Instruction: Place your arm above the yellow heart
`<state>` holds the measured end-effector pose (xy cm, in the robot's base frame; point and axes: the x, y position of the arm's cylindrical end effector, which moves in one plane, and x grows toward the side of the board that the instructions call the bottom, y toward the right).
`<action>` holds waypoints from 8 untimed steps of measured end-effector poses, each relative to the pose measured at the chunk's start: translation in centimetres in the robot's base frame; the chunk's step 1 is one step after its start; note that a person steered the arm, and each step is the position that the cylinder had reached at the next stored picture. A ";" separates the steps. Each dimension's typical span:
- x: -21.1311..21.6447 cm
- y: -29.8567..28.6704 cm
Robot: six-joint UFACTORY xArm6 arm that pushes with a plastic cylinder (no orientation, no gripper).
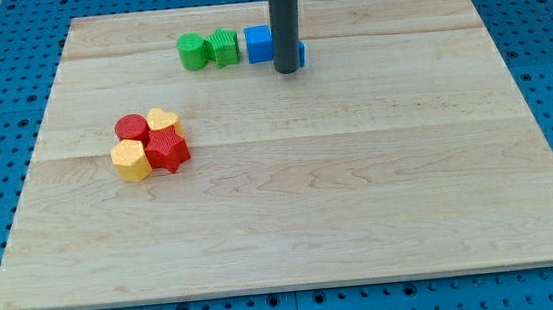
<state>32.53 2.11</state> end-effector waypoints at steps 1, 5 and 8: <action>-1.2 0.3; 1.6 6.3; 7.5 3.4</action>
<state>40.06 5.50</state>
